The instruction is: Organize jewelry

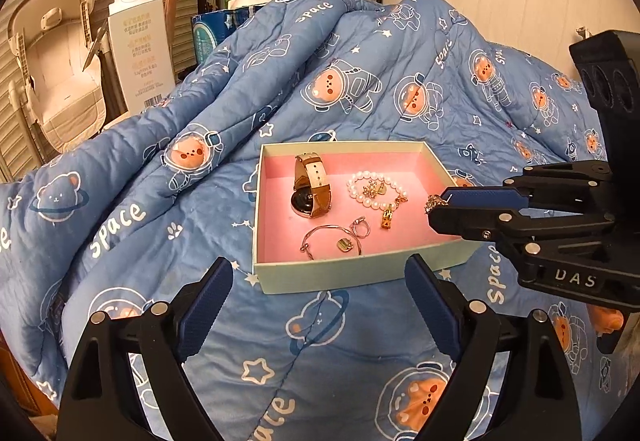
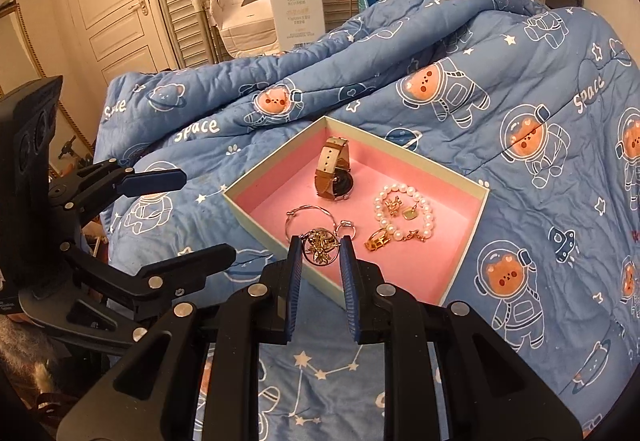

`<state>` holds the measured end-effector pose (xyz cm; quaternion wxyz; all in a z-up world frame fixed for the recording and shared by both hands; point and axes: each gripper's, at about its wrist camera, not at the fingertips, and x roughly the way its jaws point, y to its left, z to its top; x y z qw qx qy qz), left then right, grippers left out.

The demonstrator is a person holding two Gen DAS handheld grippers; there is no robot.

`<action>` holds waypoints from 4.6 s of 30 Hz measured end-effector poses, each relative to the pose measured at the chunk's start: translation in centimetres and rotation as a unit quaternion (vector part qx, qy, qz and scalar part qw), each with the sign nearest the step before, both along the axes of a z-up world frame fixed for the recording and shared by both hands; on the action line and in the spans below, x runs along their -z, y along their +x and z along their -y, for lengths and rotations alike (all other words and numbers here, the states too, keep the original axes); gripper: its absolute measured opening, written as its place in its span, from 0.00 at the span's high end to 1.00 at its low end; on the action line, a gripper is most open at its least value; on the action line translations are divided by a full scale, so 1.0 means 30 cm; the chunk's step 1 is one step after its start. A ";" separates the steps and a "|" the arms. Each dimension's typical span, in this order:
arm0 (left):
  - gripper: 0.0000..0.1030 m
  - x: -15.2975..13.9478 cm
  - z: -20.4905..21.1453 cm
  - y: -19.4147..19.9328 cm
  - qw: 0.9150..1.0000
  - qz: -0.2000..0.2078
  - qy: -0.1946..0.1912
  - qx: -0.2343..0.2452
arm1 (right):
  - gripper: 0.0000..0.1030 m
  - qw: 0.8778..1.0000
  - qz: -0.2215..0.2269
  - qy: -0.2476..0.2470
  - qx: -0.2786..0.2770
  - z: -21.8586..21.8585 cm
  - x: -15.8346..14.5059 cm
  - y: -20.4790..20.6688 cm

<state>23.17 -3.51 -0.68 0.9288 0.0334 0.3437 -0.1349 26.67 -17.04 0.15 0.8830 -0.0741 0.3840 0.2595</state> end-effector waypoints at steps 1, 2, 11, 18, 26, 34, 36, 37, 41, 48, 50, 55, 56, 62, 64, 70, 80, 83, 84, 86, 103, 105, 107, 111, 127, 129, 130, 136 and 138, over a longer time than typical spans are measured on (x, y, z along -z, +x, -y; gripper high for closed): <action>0.16 -0.001 0.001 0.004 1.000 0.000 0.001 0.000 | 0.81 1.000 -0.002 -0.002 0.002 0.002 0.001 0.015; 0.16 -0.001 0.003 0.009 1.000 0.000 0.001 0.000 | 0.81 1.000 -0.003 -0.004 0.003 0.002 0.004 0.029; 0.15 0.018 0.013 0.027 1.000 -0.008 0.009 0.005 | 0.81 0.999 -0.037 -0.032 0.016 0.010 0.073 0.155; 0.15 0.032 0.017 0.036 1.000 -0.014 0.014 0.006 | 0.81 0.997 -0.062 -0.048 0.017 0.009 0.128 0.211; 0.14 0.053 0.015 0.048 1.000 -0.019 0.020 0.004 | 0.81 0.996 -0.079 -0.044 0.012 -0.017 0.150 0.254; 0.13 0.058 0.015 0.047 1.000 -0.020 0.022 0.004 | 0.81 0.995 -0.084 -0.061 0.005 -0.062 0.171 0.293; 0.13 0.057 0.015 0.047 1.000 -0.020 0.022 0.004 | 0.81 0.994 -0.086 -0.068 0.009 -0.068 0.185 0.304; 0.13 0.057 0.014 0.047 1.000 -0.020 0.021 0.004 | 0.81 0.994 -0.085 -0.071 0.011 -0.069 0.191 0.308; 0.13 0.057 0.011 0.047 1.000 -0.019 0.020 0.002 | 0.81 0.994 -0.084 -0.072 0.016 -0.069 0.204 0.318; 0.12 0.059 0.009 0.045 1.000 -0.021 0.019 0.000 | 0.63 0.994 -0.078 -0.074 0.011 -0.074 0.204 0.310; 0.12 0.059 0.011 0.043 1.000 -0.021 0.020 0.000 | 0.57 0.995 -0.069 -0.074 0.017 -0.071 0.196 0.303; 0.12 0.059 0.011 0.042 1.000 -0.021 0.019 0.000 | 0.57 0.996 -0.059 -0.066 0.018 -0.060 0.176 0.278; 0.12 0.060 0.012 0.041 1.000 -0.021 0.019 -0.001 | 0.57 0.996 -0.057 -0.065 0.019 -0.056 0.171 0.271; 0.11 0.064 0.010 0.039 1.000 -0.022 0.020 -0.003 | 0.48 0.997 -0.047 -0.050 0.025 -0.024 0.148 0.230; 0.11 0.067 0.009 0.036 1.000 -0.021 0.018 -0.004 | 0.48 0.998 -0.042 -0.045 0.029 -0.016 0.139 0.218; 0.11 0.065 0.006 0.025 1.000 -0.018 0.018 -0.005 | 0.39 0.998 -0.022 -0.023 0.050 0.008 0.103 0.173; 0.08 0.046 -0.013 -0.048 1.000 -0.001 0.006 -0.015 | 0.26 0.995 0.029 -0.003 0.095 0.056 0.053 0.012; 0.07 0.035 -0.029 -0.090 1.000 0.008 -0.006 -0.024 | 0.25 0.993 0.044 0.003 0.113 0.071 0.041 -0.049; 0.07 0.031 -0.034 -0.106 0.999 0.012 -0.012 -0.028 | 0.25 0.992 0.048 0.004 0.118 0.076 0.037 -0.069; 0.07 0.023 -0.048 -0.137 0.999 0.023 -0.020 -0.037 | 0.25 0.990 0.057 0.007 0.129 0.086 0.030 -0.108; 0.07 0.012 -0.080 -0.427 0.993 0.068 -0.057 -0.074 | 0.25 0.982 0.095 0.012 0.165 0.097 0.021 -0.426; 0.07 0.014 -0.084 -0.459 0.993 0.067 -0.064 -0.075 | 0.25 0.981 0.094 0.013 0.169 0.100 0.028 -0.460; 0.07 0.016 -0.088 -0.488 0.992 0.068 -0.064 -0.079 | 0.24 0.981 0.089 0.018 0.174 0.107 0.037 -0.493; 0.07 0.015 -0.098 -0.554 0.990 0.071 -0.078 -0.091 | 0.24 0.979 0.091 0.019 0.182 0.115 0.054 -0.568; 0.07 0.018 -0.108 -0.708 0.985 0.086 -0.090 -0.122 | 0.09 0.969 0.133 0.030 0.206 0.126 0.029 -0.783; 0.07 0.012 -0.104 -0.717 0.985 0.092 -0.086 -0.121 | 0.09 0.969 0.135 0.029 0.207 0.128 0.028 -0.791; 0.07 0.009 -0.102 -0.721 0.985 0.095 -0.083 -0.122 | 0.09 0.968 0.136 0.028 0.209 0.129 0.028 -0.795; 0.07 -0.003 -0.093 -0.736 0.984 0.106 -0.070 -0.122 | 0.09 0.966 0.139 0.029 0.217 0.140 0.026 -0.804; 0.07 -0.005 -0.094 -0.739 0.984 0.108 -0.069 -0.124 | 0.09 0.965 0.140 0.030 0.219 0.146 0.026 -0.808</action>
